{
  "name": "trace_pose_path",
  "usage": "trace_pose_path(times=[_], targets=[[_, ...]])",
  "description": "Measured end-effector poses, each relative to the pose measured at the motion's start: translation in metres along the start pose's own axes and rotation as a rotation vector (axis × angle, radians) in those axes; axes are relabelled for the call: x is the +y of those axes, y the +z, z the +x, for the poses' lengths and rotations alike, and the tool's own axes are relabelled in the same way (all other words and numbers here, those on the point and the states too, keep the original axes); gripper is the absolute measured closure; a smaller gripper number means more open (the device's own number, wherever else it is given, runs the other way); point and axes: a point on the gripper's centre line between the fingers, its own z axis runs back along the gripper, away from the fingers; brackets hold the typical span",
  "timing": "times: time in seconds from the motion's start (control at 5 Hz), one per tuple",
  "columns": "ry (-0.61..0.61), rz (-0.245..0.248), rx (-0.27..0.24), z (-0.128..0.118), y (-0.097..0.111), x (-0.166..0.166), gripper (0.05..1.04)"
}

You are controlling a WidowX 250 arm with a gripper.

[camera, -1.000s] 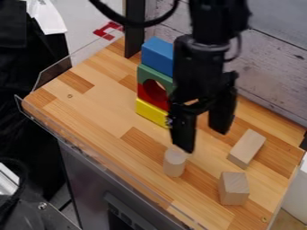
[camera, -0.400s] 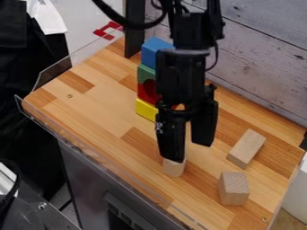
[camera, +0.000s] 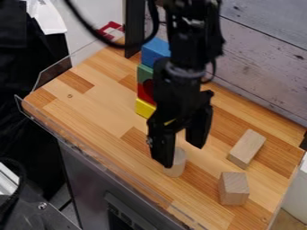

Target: Put the cylinder on top of the blue block

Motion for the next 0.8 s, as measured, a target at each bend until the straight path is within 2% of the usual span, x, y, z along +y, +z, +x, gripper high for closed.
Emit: trace_pose_path(times=[0.2, 0.4, 0.6, 0.8], targets=[[-0.031, -0.119, -0.118, 0.002, -0.002, -0.001, 0.084], [-0.025, -0.164, -0.134, 0.003, -0.009, -0.002, 0.084], [-0.003, -0.18, -0.103, 0.0, -0.012, -0.003, 0.084], [-0.007, -0.132, -0.082, 0.001, -0.023, -0.004, 0.084]])
